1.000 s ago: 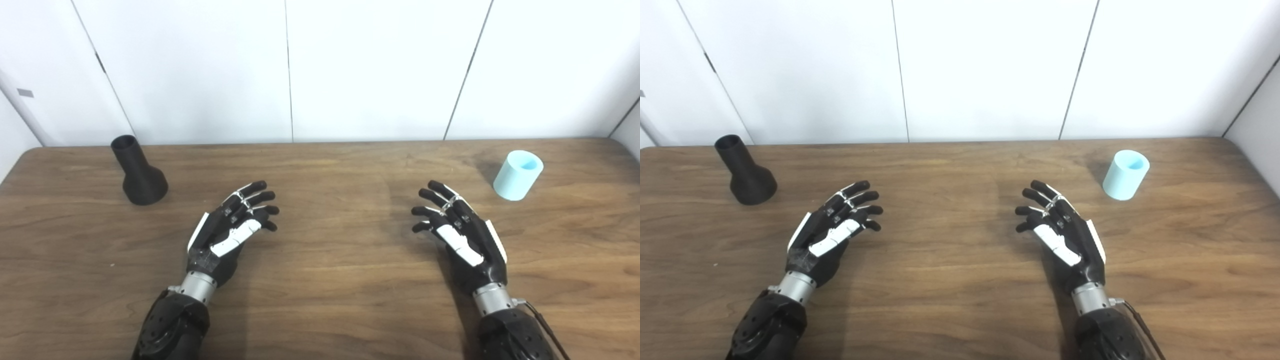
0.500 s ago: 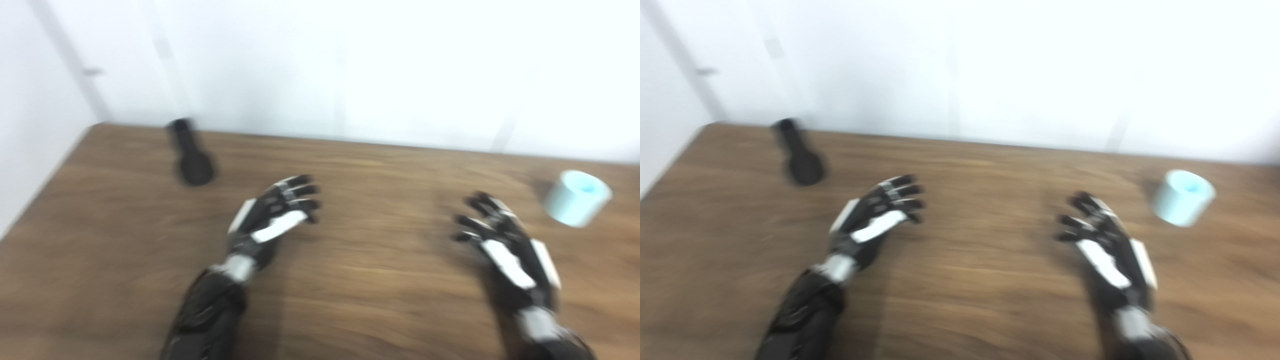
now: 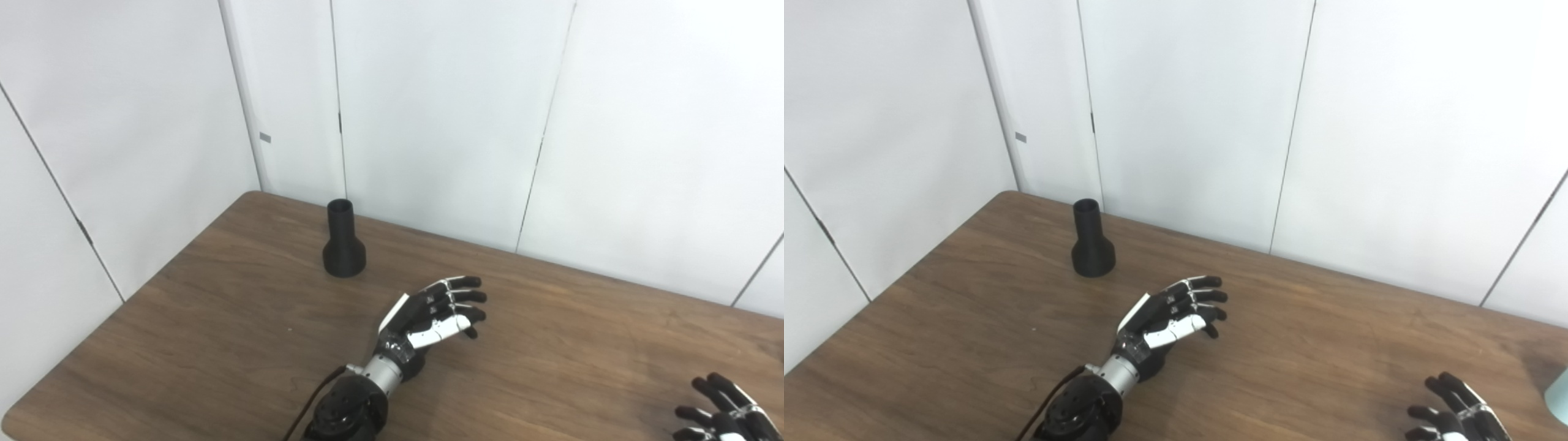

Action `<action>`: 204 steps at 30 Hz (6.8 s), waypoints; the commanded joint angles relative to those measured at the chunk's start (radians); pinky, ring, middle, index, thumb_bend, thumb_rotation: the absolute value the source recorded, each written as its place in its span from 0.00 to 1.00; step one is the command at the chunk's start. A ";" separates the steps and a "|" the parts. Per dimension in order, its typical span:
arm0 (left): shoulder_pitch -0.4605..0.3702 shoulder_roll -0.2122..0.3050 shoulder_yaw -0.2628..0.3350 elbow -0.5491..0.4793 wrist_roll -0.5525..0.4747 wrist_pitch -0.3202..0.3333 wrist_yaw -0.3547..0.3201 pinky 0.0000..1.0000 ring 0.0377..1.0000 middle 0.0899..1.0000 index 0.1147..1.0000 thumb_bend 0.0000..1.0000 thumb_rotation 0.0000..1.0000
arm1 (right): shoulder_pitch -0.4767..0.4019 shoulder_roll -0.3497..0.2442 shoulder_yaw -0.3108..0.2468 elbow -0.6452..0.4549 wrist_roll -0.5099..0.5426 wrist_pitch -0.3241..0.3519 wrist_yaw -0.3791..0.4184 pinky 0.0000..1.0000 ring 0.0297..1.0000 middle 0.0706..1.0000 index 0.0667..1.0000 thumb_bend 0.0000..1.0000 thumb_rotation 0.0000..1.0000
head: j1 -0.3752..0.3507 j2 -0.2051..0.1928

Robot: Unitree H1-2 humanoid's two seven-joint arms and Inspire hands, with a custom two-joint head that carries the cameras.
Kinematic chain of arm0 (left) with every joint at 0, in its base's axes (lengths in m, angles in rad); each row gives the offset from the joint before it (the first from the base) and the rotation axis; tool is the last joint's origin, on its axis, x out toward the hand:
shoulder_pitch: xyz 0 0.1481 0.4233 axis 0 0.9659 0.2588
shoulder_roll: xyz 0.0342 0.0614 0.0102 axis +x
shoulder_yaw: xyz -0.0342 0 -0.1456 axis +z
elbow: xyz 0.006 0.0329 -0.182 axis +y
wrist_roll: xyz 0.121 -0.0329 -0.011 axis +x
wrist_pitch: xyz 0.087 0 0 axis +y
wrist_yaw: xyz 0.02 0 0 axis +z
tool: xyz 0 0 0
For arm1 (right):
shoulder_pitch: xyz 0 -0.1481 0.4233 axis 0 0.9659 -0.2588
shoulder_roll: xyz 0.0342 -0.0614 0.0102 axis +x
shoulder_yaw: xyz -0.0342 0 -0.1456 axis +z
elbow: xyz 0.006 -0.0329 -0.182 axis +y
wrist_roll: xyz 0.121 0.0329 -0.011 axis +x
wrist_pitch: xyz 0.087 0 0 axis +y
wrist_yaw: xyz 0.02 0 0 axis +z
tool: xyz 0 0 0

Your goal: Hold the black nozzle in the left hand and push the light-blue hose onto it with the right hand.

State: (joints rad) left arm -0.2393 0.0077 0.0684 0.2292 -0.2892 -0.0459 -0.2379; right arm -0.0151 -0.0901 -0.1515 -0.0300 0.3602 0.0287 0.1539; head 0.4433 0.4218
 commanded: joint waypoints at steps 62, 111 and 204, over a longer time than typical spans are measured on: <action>-0.113 0.216 0.133 -0.077 0.761 -0.105 0.737 0.74 0.79 0.82 0.81 0.71 0.16 | -0.053 -0.018 0.007 0.078 -0.002 -0.022 0.025 0.34 0.44 0.64 0.61 0.86 0.44 | 0.015 0.002; -0.265 0.371 0.055 0.251 0.690 0.107 0.623 0.83 0.98 1.00 1.00 0.93 0.32 | -0.048 -0.030 0.014 0.043 -0.001 0.008 0.028 0.35 0.46 0.64 0.62 0.81 0.44 | 0.008 0.009; -0.146 0.248 -0.411 0.281 0.646 -0.331 0.230 0.37 0.37 0.43 0.45 0.50 0.00 | -0.022 0.012 0.037 0.021 -0.005 -0.019 0.053 0.45 0.53 0.71 0.77 0.51 0.36 | -0.399 0.189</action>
State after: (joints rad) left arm -0.4314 0.2732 -0.3127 0.4740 0.3336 -0.3765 0.0250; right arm -0.0318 -0.0833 -0.1172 -0.0248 0.3479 0.0224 0.2008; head 0.0430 0.6105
